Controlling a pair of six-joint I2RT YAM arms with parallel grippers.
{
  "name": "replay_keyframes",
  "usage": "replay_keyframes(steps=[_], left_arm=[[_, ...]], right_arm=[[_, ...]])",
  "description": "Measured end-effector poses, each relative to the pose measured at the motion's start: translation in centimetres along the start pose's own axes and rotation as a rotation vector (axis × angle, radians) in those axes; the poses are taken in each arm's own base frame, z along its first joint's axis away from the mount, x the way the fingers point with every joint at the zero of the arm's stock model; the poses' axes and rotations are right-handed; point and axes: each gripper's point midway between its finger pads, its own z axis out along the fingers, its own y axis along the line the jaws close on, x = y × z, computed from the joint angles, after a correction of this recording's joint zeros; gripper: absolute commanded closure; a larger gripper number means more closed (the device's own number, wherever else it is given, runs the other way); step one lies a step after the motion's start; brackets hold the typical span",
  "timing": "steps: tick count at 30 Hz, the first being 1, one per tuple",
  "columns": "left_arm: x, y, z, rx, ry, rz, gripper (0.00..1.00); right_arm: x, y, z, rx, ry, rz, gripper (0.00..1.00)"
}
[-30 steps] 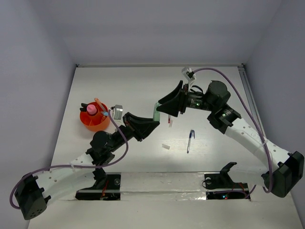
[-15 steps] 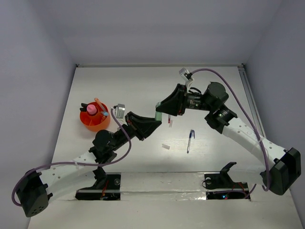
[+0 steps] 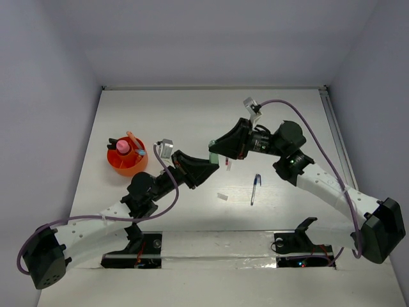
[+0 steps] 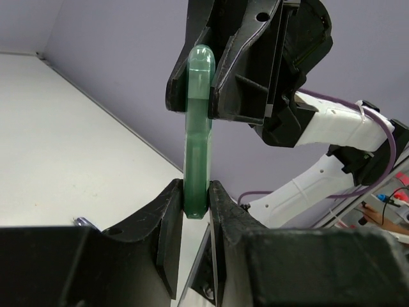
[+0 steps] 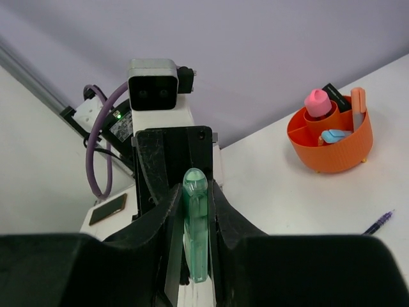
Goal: Sort the stationery into containers
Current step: Close the pen cap on the pen.
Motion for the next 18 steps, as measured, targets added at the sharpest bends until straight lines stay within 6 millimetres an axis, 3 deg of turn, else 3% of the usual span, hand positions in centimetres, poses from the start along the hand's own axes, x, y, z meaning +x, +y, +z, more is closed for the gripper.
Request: replay_keyframes(steps=[9, 18], left_arm=[[-0.1, -0.8, 0.3, -0.019, 0.075, 0.031, 1.0], [0.8, -0.2, -1.1, -0.09, 0.167, 0.094, 1.0]], right_arm=[[0.5, 0.9, -0.1, -0.018, -0.103, -0.055, 1.0], [2.1, 0.3, -1.2, 0.02, -0.186, -0.046, 1.0]])
